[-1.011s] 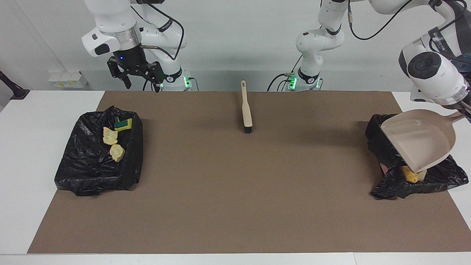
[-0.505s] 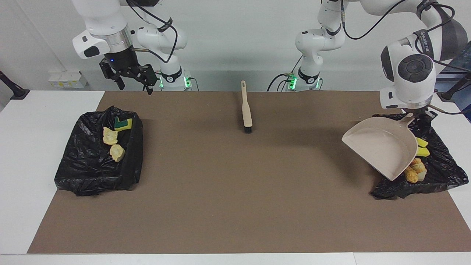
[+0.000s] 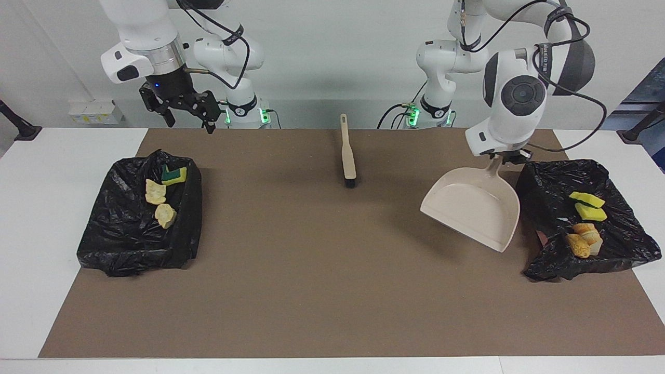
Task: Sweep and dump trash in bin
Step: 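Set the empty dustpan down at table center with the left gripper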
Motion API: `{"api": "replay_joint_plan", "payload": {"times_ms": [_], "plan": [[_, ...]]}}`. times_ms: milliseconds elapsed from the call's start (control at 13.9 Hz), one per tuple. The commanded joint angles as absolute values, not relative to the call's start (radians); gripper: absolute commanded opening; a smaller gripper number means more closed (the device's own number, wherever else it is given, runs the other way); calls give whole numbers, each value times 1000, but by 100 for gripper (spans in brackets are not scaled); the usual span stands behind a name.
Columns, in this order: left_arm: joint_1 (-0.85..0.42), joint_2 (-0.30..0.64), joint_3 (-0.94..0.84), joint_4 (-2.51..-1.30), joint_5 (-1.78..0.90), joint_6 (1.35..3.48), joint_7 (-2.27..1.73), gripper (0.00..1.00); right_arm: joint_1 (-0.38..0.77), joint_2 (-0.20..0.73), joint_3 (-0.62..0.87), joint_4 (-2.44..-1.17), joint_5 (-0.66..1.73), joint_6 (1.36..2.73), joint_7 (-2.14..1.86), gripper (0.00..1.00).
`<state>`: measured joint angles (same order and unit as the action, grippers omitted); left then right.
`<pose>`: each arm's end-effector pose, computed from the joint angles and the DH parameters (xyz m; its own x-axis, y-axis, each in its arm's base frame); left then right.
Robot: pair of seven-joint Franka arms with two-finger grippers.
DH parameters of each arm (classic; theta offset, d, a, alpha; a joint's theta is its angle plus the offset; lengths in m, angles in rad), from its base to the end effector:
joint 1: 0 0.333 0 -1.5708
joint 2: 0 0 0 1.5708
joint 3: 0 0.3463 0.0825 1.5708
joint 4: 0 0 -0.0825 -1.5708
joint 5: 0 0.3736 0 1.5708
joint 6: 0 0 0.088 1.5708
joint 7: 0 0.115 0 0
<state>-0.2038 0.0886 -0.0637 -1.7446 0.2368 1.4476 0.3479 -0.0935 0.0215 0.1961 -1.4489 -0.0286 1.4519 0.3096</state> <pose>0.5232 -0.1118 0.5170 0.7400 -0.5206 -0.4258 -0.6042 -0.7927 -0.0808 0.5368 0.0502 0.6806 0.9779 -0.2087 -0.0098 -0.2084 -0.9776 0.0286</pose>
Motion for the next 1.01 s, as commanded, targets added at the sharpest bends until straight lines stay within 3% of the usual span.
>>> {"api": "replay_joint_plan", "payload": {"times_ms": [0,289,722,938], "plan": [[-285,100,-48,-1729,91,1433,166,0,-106,29,204,-1431,-31,1431,290,100],[-403,173,-49,-1726,-43,1526,-98,0,-107,29,204,-1431,-31,1431,290,100],[-515,290,-45,-1712,-98,1725,-189,0,-106,29,206,-1431,-29,1431,290,100],[-546,377,-46,-1629,-97,1733,-263,0,-106,29,204,-1431,-31,1431,290,100]]}}
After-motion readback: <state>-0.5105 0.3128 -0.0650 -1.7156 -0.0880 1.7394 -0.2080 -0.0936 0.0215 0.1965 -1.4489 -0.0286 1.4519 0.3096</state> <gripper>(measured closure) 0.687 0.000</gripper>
